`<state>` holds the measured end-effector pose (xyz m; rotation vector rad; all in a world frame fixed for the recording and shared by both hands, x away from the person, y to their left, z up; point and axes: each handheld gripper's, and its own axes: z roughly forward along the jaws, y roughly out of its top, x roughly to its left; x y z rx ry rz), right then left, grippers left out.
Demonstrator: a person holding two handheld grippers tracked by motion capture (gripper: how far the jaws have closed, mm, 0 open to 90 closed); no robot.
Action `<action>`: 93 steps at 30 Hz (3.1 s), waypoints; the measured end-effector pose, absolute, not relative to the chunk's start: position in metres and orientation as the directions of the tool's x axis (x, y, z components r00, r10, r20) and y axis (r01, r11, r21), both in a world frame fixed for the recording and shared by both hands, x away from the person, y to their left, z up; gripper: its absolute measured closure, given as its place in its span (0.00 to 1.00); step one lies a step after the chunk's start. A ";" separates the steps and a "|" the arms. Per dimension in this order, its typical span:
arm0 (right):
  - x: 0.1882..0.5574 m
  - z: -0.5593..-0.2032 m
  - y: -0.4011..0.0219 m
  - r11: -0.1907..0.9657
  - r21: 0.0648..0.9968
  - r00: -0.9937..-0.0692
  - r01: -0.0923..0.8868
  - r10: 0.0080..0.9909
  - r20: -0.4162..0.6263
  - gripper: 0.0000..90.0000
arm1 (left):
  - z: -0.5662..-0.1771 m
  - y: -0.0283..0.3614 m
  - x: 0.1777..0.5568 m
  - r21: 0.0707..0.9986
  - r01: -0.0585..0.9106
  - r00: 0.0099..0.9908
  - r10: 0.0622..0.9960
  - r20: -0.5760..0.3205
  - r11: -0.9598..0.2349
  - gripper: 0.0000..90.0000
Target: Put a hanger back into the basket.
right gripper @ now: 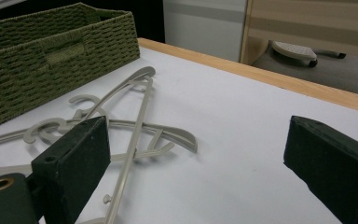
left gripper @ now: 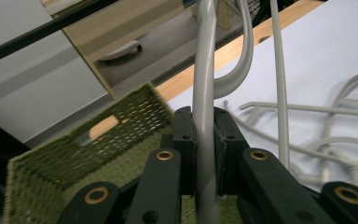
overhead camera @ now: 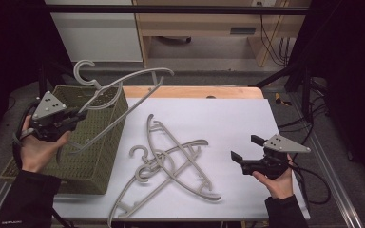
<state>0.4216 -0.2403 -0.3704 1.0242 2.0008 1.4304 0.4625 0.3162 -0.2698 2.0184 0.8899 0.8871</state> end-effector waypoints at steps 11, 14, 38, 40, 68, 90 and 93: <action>0.422 -0.371 -0.240 0.180 0.935 -0.605 0.306 0.795 0.045 0.08 | -0.284 0.370 0.477 0.809 0.358 0.444 0.847 0.291 -0.466 0.91; 0.422 -0.371 -0.240 0.183 0.935 -0.605 0.305 0.795 0.042 0.08 | -0.289 0.382 0.478 0.806 0.377 0.425 0.858 0.288 -0.457 0.91; 0.423 -0.371 -0.240 0.190 0.932 -0.607 0.310 0.794 0.040 0.08 | -0.327 0.440 0.479 0.756 0.485 0.355 0.889 0.290 -0.440 0.91; 0.423 -0.371 -0.240 0.190 0.932 -0.609 0.310 0.792 0.041 0.08 | -0.332 0.442 0.480 0.753 0.496 0.352 0.893 0.280 -0.432 0.91; 0.425 -0.374 -0.236 0.202 0.926 -0.615 0.317 0.788 0.039 0.08 | -0.374 0.450 0.497 0.632 0.698 0.257 0.942 0.218 -0.337 0.83; 0.427 -0.362 -0.224 0.201 0.935 -0.623 0.293 0.782 0.027 0.08 | -0.331 0.367 0.452 0.933 0.318 0.454 0.891 0.006 -0.169 0.27; 0.429 -0.360 -0.219 0.213 0.933 -0.627 0.290 0.779 0.017 0.07 | -0.333 0.350 0.445 0.942 0.293 0.488 0.873 0.003 -0.167 0.21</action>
